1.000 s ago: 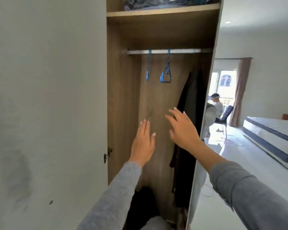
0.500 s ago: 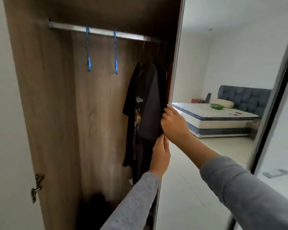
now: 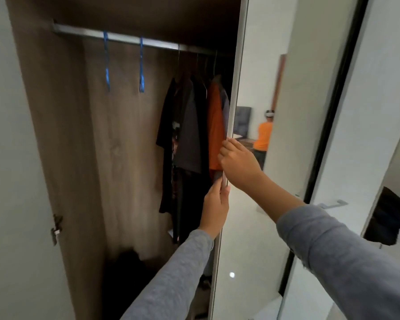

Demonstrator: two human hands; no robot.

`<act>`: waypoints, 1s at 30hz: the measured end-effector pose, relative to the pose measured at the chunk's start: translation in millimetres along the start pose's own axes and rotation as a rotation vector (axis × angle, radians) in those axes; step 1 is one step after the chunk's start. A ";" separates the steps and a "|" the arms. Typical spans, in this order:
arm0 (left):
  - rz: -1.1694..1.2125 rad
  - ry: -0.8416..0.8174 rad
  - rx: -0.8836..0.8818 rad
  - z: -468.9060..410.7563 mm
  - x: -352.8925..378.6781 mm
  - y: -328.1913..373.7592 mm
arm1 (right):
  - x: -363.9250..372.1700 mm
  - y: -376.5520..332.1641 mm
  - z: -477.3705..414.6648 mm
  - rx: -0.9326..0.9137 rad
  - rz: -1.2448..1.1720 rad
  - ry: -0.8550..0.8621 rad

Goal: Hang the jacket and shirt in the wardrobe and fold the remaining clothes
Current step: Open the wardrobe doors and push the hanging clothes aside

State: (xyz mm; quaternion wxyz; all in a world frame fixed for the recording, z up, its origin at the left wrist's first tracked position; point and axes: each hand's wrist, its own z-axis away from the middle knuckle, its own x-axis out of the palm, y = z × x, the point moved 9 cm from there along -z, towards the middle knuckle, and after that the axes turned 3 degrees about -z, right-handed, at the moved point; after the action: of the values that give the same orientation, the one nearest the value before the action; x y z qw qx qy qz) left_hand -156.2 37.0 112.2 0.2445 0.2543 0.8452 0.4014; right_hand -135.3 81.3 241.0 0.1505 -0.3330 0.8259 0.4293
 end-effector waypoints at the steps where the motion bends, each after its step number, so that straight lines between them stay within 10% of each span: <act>1: -0.008 -0.019 0.015 11.9 4.8 9.3 | -10.5 3.2 11.8 -0.003 -0.006 0.043; 30: 0.074 -0.490 0.561 155.2 296.7 198.6 | -98.0 197.4 315.3 0.518 0.134 -0.082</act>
State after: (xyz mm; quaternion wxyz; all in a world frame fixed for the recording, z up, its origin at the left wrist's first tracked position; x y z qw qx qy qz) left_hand -236.8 417.7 123.0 0.3455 0.4304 0.8290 0.0902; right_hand -209.4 458.5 228.8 0.2353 -0.2106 0.9216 0.2258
